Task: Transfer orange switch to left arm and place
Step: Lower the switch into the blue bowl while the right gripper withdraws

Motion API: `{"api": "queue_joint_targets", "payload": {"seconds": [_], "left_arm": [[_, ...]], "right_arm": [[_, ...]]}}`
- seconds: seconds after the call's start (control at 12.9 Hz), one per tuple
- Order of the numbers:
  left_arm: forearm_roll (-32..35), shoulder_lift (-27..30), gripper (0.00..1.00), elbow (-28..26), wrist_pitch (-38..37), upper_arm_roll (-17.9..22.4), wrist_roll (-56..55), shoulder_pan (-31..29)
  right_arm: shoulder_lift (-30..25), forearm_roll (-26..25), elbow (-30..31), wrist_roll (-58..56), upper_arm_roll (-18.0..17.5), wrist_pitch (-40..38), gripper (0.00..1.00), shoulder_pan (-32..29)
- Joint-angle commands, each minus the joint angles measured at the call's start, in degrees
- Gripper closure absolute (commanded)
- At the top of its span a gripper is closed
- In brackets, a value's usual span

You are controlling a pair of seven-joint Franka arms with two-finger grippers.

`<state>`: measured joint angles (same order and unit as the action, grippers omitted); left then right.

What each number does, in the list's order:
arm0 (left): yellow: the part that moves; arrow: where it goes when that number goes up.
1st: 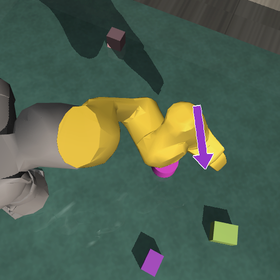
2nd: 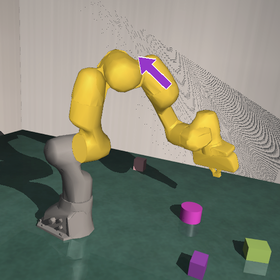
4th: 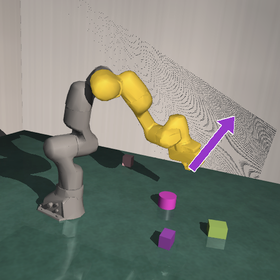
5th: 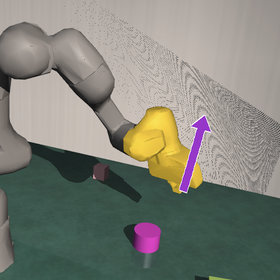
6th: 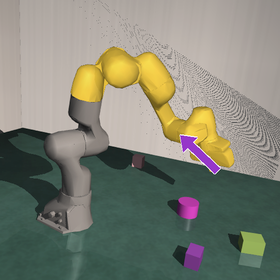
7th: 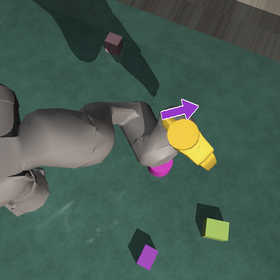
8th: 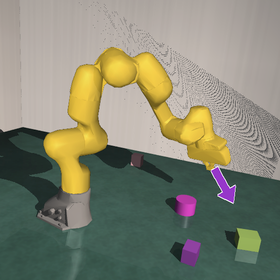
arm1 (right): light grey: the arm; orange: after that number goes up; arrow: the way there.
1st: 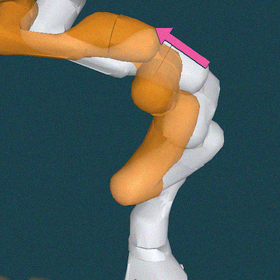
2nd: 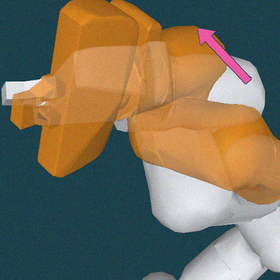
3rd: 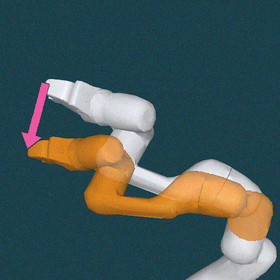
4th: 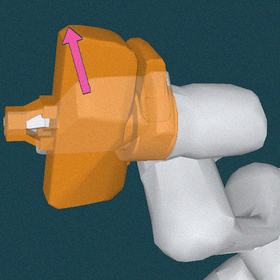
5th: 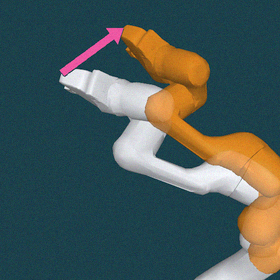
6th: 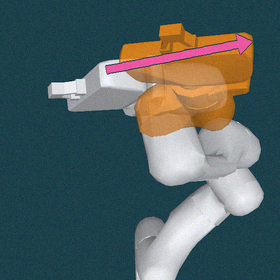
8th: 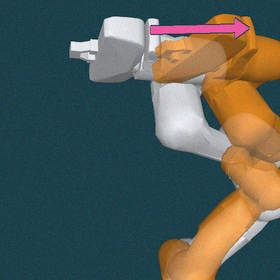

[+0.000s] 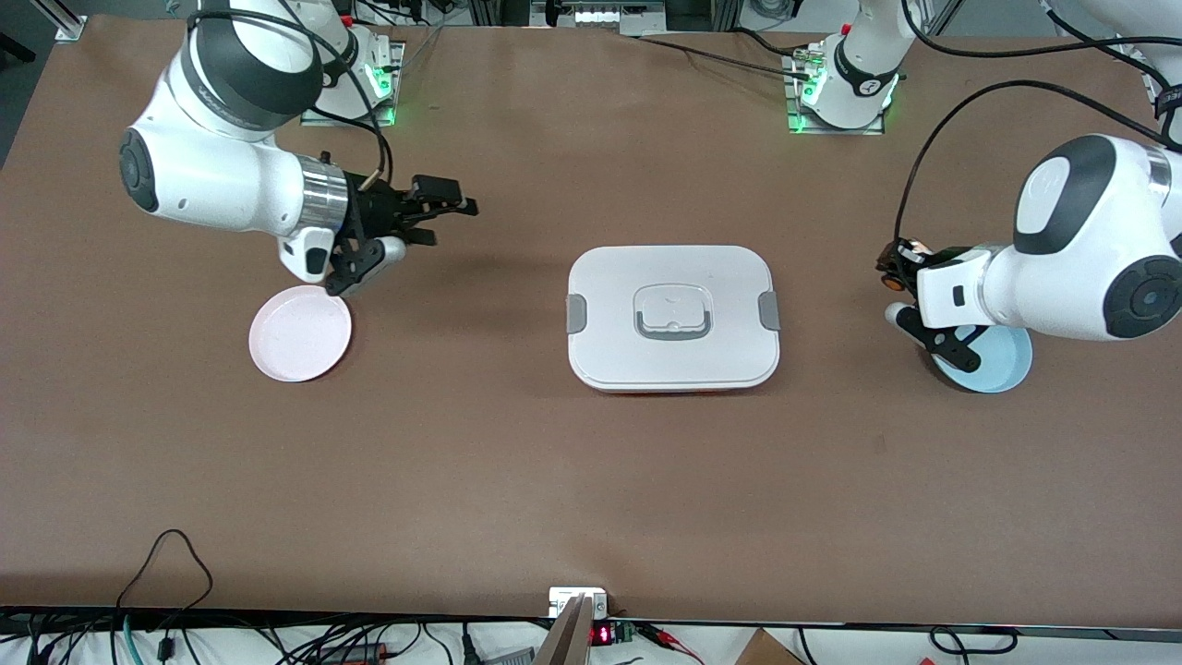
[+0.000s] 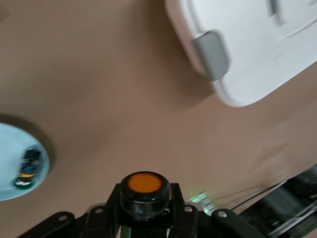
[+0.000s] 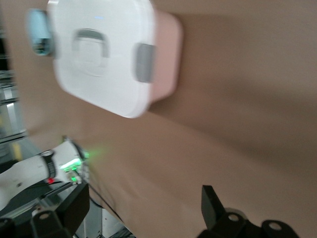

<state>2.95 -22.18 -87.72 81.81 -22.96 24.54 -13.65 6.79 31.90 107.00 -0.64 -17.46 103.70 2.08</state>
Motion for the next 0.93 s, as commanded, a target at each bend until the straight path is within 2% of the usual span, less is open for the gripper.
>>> {"api": "queue_joint_targets", "payload": {"seconds": [0.0, 0.15, 0.31, 0.39, 0.46, 0.54, 0.7, 0.77, 0.85], "left_arm": [[8.36, -2.07, 0.8, 0.19, 3.33, -0.34, 9.17, -0.41], [13.19, -3.12, 0.8, -1.05, 8.34, -0.25, 17.78, -3.39], [17.24, -4.7, 0.8, -2.1, 12.04, -0.25, 25.26, -5.85], [19.26, -5.15, 0.8, -3.94, 15.54, -0.25, 29.3, -7.43], [20.24, -5.06, 0.8, -6.22, 19.4, -0.25, 33.0, -9.36], [21.3, -5.06, 0.8, -8.07, 22.57, -0.25, 36.51, -11.55], [22.09, -5.15, 0.8, -11.58, 28.54, -0.25, 41.53, -15.07], [23.4, -5.24, 0.8, -13.69, 32.41, -0.25, 43.73, -15.96], [23.94, -5.85, 0.78, -15.54, 35.75, -0.25, 44.54, -17.45]], "right_arm": [[-0.29, -15.67, -3.88, 8.63, -0.12, -9.0, 0.0, -0.58], [-0.64, -27.37, -7.32, 8.38, 1.1, -13.95, 0.0, -0.76], [-0.99, -36.07, -10.83, 7.76, 3.04, -13.62, 0.0, -0.67], [-0.91, -41.6, -11.72, 8.72, 3.04, -13.35, 0.0, -0.67], [-0.91, -44.79, -12.77, 9.33, 3.31, -12.57, 0.0, -1.11], [-0.73, -43.6, -14.26, 9.95, 4.7, -11.6, 0.0, -2.59], [-0.47, -34.59, -14.8, 9.26, 6.02, -9.67, 0.0, -6.8], [-0.47, -31.84, -14.71, 8.9, 8.47, -9.75, 0.0, -7.08], [-0.64, -31.47, -14.71, 8.55, 11.89, -10.27, 0.0, -5.0]]}}
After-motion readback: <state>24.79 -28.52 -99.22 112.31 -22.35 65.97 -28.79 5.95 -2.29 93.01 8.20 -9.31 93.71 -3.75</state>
